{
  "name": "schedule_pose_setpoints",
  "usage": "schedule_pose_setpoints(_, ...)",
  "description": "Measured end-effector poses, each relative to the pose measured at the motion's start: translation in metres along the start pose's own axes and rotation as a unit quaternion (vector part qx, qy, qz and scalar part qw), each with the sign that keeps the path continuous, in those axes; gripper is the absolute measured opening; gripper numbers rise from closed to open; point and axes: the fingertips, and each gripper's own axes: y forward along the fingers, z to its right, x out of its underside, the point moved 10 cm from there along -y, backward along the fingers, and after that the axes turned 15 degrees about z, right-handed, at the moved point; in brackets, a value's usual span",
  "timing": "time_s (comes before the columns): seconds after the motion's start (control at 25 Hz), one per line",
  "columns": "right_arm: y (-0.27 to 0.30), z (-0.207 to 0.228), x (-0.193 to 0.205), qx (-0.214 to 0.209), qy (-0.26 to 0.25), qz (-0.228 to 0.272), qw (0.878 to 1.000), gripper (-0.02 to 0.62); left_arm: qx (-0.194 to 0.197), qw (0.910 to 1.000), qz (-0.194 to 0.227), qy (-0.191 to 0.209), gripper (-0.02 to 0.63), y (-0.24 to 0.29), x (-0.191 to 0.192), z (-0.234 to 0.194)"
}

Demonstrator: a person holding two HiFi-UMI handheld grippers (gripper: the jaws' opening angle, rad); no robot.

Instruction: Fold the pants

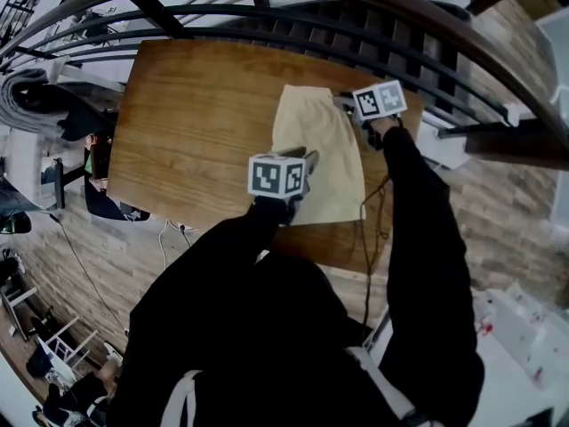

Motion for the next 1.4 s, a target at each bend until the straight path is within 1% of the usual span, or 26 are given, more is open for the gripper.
schedule_pose_setpoints(0.12,0.005,0.003,-0.001,0.009,-0.014,-0.008,1.0,0.092,-0.03,0.9991,0.02,0.021,0.123,0.002,-0.025,-0.022)
schedule_pose_setpoints(0.28,0.013,0.004,0.0,0.008,-0.045,-0.018,0.999,0.092,-0.069,0.9944,0.043,0.068,0.123,0.011,-0.052,-0.05)
schedule_pose_setpoints(0.4,0.014,0.011,0.001,0.017,-0.058,-0.022,0.998,0.092,-0.084,0.9905,0.048,0.098,0.123,0.023,-0.068,-0.066)
schedule_pose_setpoints(0.52,0.019,0.014,0.006,0.019,-0.067,-0.024,0.997,0.092,-0.093,0.9873,0.053,0.117,0.121,0.033,-0.083,-0.085)
schedule_pose_setpoints(0.6,0.023,0.013,0.007,0.015,-0.074,-0.024,0.997,0.092,-0.09,0.9866,0.048,0.128,0.121,0.041,-0.092,-0.095)
schedule_pose_setpoints(0.72,0.023,0.02,0.009,0.011,-0.077,-0.02,0.997,0.092,-0.083,0.986,0.026,0.142,0.12,0.061,-0.096,-0.099)
schedule_pose_setpoints(0.84,0.023,0.02,0.01,0.011,-0.08,-0.026,0.996,0.091,-0.079,0.9865,0.01,0.143,0.12,0.071,-0.097,-0.104)
schedule_pose_setpoints(0.92,0.027,0.011,0.007,0.012,-0.09,-0.036,0.995,0.076,-0.069,0.9873,-0.002,0.143,0.12,0.069,-0.099,-0.111)
schedule_pose_setpoints(1.0,0.03,0.017,0.006,0.012,-0.103,-0.044,0.994,0.056,-0.063,0.9862,-0.016,0.152,0.118,0.081,-0.098,-0.114)
schedule_pose_setpoints(1.08,0.029,0.031,0.006,0.012,-0.123,-0.05,0.991,0.047,-0.061,0.9831,-0.028,0.17,0.098,0.1,-0.097,-0.109)
schedule_pose_setpoints(1.16,0.022,0.034,0.001,0.011,-0.14,-0.053,0.989,0.019,-0.059,0.9807,-0.034,0.183,0.04,0.107,-0.103,-0.101)
schedule_pose_setpoints(1.2,0.02,0.032,-0.003,0.012,-0.145,-0.051,0.988,0.014,-0.058,0.9803,-0.034,0.186,0.029,0.106,-0.107,-0.098)
schedule_pose_setpoints(1.28,0.017,0.03,-0.005,0.015,-0.147,-0.044,0.988,0.01,-0.052,0.9799,-0.031,0.19,0.012,0.102,-0.111,-0.097)
schedule_pose_setpoints(1.4,0.011,0.036,-0.006,0.007,-0.14,-0.034,0.99,0.008,-0.044,0.9793,-0.027,0.196,0.009,0.102,-0.114,-0.092)
